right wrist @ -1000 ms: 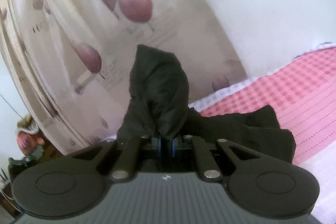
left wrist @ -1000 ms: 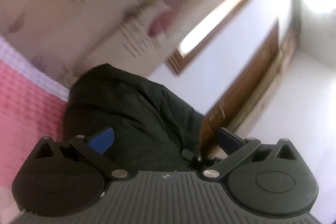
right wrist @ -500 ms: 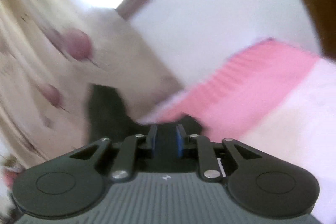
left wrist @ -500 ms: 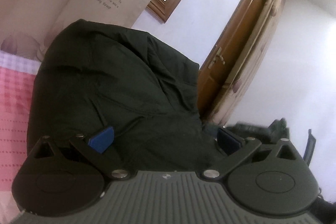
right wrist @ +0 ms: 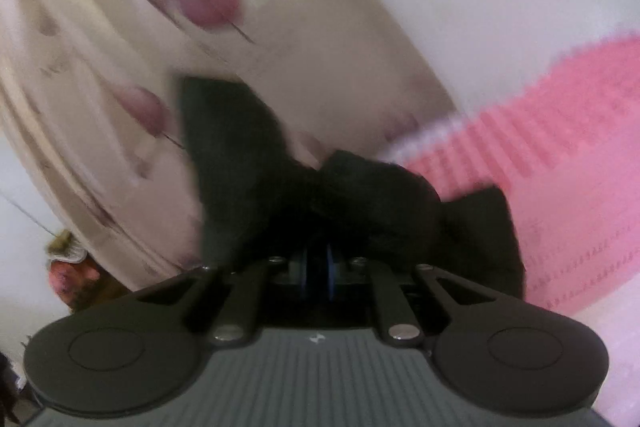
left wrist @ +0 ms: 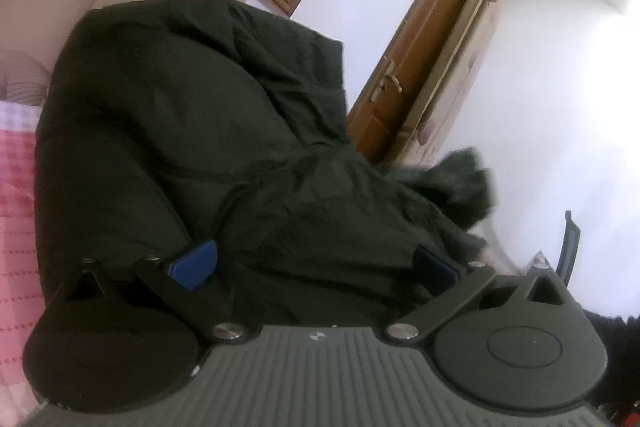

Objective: Fold large clothes

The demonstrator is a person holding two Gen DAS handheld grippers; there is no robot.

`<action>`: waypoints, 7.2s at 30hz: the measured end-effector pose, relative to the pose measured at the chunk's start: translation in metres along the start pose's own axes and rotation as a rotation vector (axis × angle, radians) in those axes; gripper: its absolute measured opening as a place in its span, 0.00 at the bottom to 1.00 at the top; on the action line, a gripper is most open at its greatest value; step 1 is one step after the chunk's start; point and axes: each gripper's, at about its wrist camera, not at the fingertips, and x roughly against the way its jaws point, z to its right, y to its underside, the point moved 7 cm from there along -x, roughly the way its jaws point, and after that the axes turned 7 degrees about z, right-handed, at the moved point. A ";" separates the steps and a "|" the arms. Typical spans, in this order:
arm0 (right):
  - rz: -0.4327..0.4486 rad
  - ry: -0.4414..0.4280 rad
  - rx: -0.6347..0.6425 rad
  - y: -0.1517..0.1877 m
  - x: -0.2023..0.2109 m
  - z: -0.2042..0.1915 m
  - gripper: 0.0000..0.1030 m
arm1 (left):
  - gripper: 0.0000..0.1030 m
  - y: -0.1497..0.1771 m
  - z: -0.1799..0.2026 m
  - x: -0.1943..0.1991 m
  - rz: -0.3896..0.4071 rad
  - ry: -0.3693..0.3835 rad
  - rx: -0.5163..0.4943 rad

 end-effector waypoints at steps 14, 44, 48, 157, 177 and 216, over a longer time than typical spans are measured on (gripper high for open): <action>-0.016 -0.089 -0.372 0.033 0.005 0.063 0.07 | 0.99 -0.036 0.068 -0.030 0.089 0.215 0.076; 0.036 -0.082 0.238 -0.081 0.035 -0.074 0.92 | 0.97 0.049 0.073 -0.109 -0.142 0.190 0.136; -0.003 -0.072 0.275 -0.079 0.040 -0.077 1.00 | 0.97 0.049 0.070 -0.108 -0.138 0.184 0.137; -0.053 -0.136 -0.062 -0.027 -0.003 0.026 0.20 | 0.98 0.083 0.072 -0.057 -0.032 0.179 0.087; -0.026 -0.066 0.575 -0.057 -0.005 -0.093 0.40 | 0.98 0.085 0.077 -0.063 -0.067 0.148 0.080; -0.140 0.271 0.267 -0.011 -0.028 0.051 0.29 | 1.00 0.036 0.104 -0.026 -0.298 -0.310 -0.276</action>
